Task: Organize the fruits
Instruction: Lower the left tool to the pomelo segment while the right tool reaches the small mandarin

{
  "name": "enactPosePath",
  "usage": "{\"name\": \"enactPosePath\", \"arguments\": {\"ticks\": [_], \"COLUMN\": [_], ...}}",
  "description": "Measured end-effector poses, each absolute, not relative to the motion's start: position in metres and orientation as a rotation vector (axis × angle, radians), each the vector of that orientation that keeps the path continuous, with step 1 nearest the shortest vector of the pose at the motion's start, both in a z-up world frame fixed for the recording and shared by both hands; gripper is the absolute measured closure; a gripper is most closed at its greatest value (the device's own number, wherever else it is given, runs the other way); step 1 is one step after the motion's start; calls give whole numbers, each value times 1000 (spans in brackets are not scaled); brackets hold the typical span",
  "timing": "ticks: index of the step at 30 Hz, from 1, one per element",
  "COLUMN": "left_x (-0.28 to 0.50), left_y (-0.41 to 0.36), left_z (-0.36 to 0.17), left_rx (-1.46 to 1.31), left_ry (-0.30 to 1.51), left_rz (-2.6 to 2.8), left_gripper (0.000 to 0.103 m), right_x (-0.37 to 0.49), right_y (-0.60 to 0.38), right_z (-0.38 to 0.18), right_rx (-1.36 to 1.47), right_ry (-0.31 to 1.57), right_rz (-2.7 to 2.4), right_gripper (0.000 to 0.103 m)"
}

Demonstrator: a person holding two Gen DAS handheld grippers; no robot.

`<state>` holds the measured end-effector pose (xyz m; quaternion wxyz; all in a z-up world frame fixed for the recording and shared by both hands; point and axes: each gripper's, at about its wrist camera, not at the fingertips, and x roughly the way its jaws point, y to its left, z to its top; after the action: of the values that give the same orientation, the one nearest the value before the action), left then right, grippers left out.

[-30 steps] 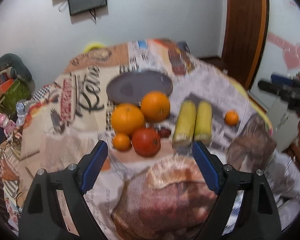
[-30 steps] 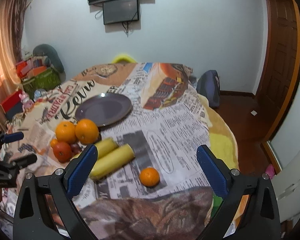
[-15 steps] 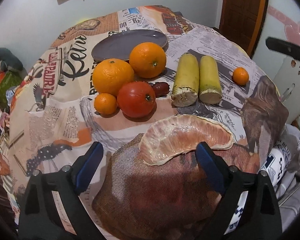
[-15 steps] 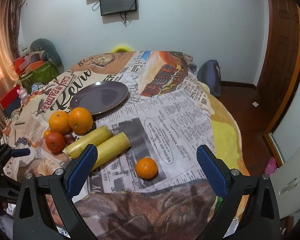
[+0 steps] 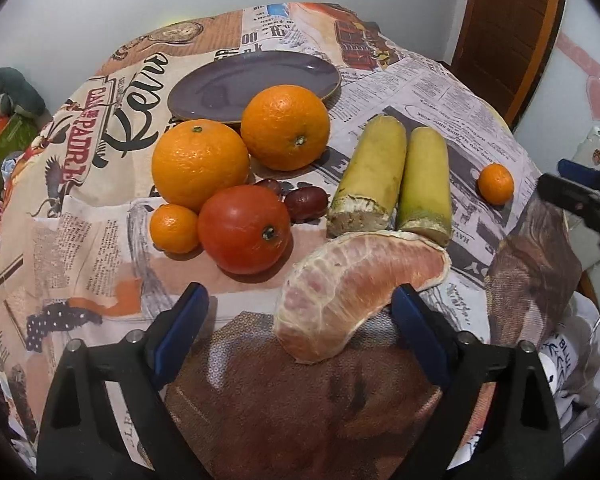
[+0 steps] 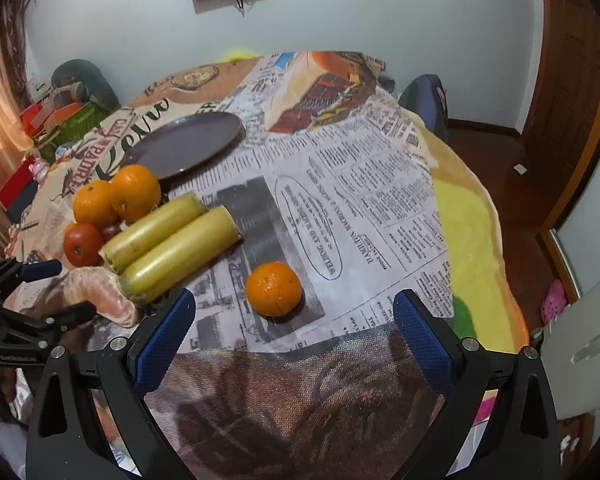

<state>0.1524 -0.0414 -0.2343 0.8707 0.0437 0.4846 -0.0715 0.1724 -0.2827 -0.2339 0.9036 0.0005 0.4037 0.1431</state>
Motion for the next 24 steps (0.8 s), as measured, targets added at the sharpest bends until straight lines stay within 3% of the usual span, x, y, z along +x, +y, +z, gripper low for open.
{"name": "enactPosePath", "arguments": {"ticks": [8,15,20,22,24], "left_x": [150,171,176,177,177], "left_y": [-62,-67,-76,-78,-82], "left_z": [-239,-248,-248,-247,-246], "left_rx": [191,120,119,123,138], "left_ry": [1020,1038,1032,1027,1017], "left_rz": [-235,-277,-293,-305,-309], "left_gripper": [16,17,29,40,45], "right_x": [182,188,191,192,194], "right_y": [-273,-270,-266,-265,-263], "right_z": [-252,-265,-267,-267,-266], "right_rx": [-1,15,10,8,1], "right_ry": [879,915,917,915,912], "right_rz": [329,367,375,379,377], "right_gripper": [16,28,34,37,46]}}
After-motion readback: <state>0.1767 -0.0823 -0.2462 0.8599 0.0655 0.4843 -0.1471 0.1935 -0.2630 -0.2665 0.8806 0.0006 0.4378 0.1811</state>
